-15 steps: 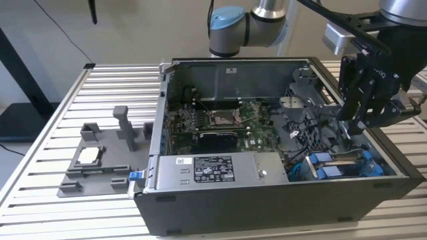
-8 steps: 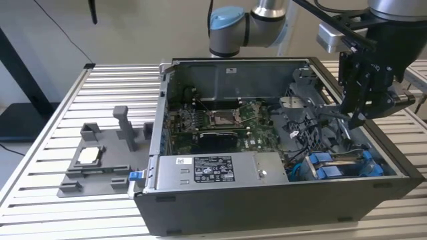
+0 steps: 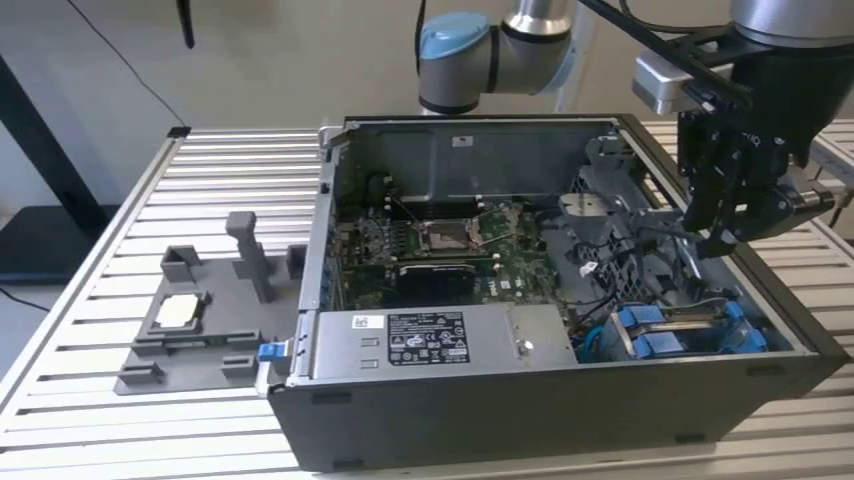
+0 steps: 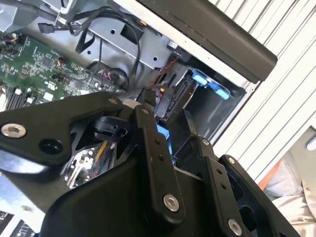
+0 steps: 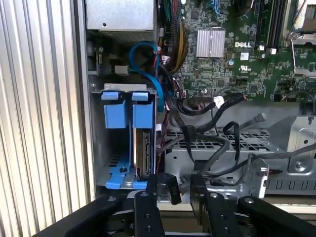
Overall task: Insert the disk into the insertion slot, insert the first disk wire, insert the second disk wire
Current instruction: 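Insert the first disk wire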
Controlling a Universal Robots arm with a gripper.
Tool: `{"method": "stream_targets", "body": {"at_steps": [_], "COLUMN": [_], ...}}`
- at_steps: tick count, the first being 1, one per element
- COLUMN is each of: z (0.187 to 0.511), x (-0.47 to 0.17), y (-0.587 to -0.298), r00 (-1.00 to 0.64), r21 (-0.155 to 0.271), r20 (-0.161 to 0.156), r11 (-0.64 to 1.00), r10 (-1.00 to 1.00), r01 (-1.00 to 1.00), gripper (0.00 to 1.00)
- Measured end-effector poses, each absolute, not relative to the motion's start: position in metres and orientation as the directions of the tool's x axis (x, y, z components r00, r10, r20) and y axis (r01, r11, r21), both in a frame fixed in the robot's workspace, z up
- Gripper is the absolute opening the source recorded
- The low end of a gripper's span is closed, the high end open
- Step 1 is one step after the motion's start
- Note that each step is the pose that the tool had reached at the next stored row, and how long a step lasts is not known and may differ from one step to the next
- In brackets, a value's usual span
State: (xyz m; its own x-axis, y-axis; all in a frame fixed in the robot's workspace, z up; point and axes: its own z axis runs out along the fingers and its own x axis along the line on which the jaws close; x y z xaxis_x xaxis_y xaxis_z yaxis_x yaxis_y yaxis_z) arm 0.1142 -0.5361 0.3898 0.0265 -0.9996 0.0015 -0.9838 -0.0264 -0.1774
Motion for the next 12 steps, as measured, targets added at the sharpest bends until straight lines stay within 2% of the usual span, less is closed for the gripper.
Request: {"method": "stream_targets", "body": {"at_steps": [7,12], "z": [0.3857,0.3848], "x": [0.1142,0.1142], "y": [-0.5351,-0.5345], "r00": [0.106,0.121], "r21": [-0.204,-0.206], "r20": [0.012,0.020], "r11": [-0.107,-0.123], "r10": [-0.994,-0.992], "r01": [-0.973,-0.971], "gripper": [0.40,0.40]}}
